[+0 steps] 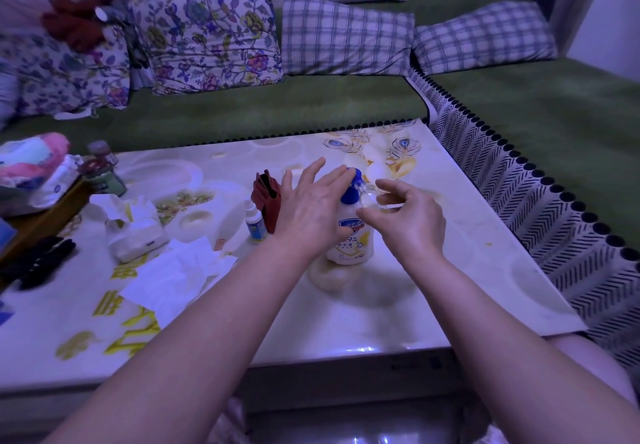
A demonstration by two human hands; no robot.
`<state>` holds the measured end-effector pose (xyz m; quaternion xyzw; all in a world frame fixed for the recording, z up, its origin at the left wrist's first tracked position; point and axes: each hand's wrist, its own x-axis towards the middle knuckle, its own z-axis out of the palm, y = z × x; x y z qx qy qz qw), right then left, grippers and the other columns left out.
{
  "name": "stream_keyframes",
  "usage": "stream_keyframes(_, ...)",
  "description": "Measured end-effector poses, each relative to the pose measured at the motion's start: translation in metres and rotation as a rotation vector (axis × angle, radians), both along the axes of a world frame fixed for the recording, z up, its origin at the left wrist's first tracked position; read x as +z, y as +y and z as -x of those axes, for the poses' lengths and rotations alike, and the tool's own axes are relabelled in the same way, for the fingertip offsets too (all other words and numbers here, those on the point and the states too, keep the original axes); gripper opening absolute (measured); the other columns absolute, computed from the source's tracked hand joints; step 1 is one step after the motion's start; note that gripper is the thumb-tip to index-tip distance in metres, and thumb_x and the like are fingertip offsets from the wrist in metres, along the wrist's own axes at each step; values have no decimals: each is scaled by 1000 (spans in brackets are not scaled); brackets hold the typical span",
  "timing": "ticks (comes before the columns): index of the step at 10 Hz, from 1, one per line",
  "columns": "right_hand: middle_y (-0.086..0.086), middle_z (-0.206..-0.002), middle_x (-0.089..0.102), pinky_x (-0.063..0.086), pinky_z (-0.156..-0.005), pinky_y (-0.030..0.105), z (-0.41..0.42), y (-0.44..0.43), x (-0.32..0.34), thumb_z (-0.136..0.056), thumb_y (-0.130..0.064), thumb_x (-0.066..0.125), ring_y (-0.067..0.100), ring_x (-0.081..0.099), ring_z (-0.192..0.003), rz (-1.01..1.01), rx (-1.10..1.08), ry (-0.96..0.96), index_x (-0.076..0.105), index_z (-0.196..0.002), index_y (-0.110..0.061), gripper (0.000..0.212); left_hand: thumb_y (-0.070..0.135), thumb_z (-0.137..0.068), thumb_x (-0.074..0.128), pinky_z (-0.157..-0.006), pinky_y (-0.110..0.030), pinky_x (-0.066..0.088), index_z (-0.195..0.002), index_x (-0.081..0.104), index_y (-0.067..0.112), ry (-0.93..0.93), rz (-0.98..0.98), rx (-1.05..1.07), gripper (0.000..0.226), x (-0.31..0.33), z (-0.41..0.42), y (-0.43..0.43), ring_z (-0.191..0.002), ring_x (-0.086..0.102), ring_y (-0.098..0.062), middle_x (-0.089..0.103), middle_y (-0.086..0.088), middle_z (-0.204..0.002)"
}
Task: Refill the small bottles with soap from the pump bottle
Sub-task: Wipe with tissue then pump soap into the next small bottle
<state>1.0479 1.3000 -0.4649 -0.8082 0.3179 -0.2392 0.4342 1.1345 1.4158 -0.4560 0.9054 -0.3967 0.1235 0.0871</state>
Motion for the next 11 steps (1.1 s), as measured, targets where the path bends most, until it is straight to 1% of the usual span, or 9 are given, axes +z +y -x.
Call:
stream_keyframes(2,-16,-89,65,44,-79,25,0,0,2,-67,-35,78,4,65,-82,1,-1,-1,65,-113,-37,47,44,-76,69,-114,-53,8,-147,24,33,17,-2,0,85,1,1,0,-145,8,-16,26,16,-153)
stream_keyframes(4,-16,-89,66,46,-83,27,0,1,1,-66,-35,78,4,65,-81,1,-4,-8,65,-112,-37,48,43,-76,69,-114,-53,8,-147,23,32,18,5,3,85,0,2,0,-145,8,-15,26,16,-153)
stream_keyframes(6,-16,-89,65,44,-78,24,0,1,1,-66,-35,78,4,64,-80,-2,-3,-15,65,-112,-37,48,43,-76,70,-115,-53,7,-148,22,32,28,-4,3,87,1,2,0,-145,7,-15,24,16,-154)
stream_keyframes(10,-16,-90,66,43,-78,24,1,2,-1,-67,-35,77,3,65,-82,-6,-7,-15,65,-113,-37,48,43,-74,72,-114,-54,6,-148,19,33,14,-32,11,92,-1,1,1,-145,7,-16,23,16,-155)
stream_keyframes(11,-16,-89,66,41,-75,23,1,2,-1,-67,-34,76,4,64,-81,-4,-4,-8,65,-113,-37,47,43,-73,72,-113,-54,6,-147,20,33,-7,-50,6,90,0,0,0,-145,8,-17,24,16,-154)
